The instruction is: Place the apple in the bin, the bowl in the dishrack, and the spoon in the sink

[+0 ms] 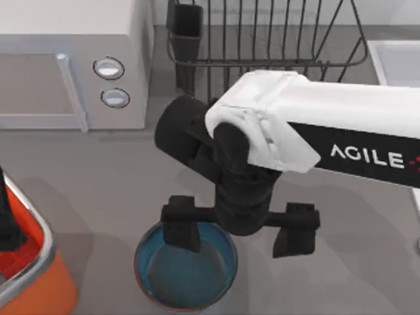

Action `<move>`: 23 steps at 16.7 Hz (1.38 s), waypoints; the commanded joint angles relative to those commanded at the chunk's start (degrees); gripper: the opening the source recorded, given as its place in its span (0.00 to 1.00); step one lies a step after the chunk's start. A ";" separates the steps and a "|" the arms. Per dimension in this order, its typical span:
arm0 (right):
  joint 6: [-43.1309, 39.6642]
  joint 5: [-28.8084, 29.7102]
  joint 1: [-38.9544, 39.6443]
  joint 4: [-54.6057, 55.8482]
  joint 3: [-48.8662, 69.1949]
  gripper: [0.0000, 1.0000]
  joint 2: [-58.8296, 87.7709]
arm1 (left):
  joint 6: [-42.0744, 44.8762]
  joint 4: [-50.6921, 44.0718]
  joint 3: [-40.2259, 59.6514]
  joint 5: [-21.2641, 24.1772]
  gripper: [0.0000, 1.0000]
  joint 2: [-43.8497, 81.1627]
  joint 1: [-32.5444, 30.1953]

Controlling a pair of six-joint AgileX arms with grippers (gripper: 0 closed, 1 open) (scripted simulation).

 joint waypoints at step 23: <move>0.32 0.02 0.26 11.35 -8.26 0.00 3.25 | 0.00 0.00 0.00 0.00 1.00 0.00 0.00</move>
